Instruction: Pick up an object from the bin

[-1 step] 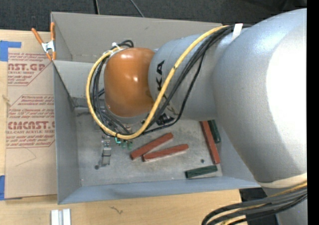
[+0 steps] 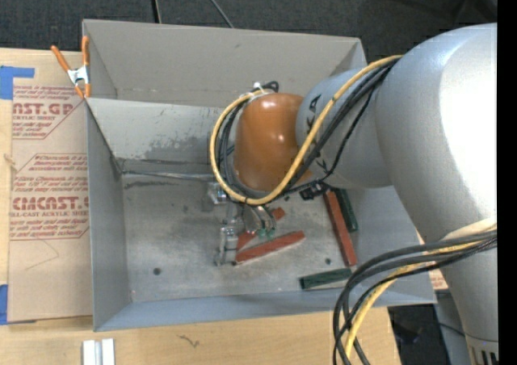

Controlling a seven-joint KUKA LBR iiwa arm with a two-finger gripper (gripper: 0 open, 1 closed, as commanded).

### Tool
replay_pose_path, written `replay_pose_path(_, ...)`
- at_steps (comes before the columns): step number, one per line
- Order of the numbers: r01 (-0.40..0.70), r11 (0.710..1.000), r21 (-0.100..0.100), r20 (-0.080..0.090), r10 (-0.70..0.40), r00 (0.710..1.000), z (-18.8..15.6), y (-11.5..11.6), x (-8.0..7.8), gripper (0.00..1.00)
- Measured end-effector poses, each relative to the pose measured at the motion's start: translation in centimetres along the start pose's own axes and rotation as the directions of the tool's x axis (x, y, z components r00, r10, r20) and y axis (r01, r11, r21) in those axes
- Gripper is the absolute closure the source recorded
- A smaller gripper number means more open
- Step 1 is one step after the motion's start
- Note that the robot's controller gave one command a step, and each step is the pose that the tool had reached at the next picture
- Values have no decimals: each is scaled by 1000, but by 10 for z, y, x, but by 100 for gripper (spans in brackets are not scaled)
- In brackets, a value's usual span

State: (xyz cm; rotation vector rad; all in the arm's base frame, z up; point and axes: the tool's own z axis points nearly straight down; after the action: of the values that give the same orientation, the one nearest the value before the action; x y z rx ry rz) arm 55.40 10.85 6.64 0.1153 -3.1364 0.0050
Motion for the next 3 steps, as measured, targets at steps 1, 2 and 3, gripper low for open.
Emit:
replay_pose_path(1,144,990,1,7,-144,989,-34,-73,-2,0)
replay_pose_path(2,250,968,-2,4,-250,968,-33,-85,3,0)
replay_pose_path(3,286,958,-4,2,-286,958,-1,-93,12,0)
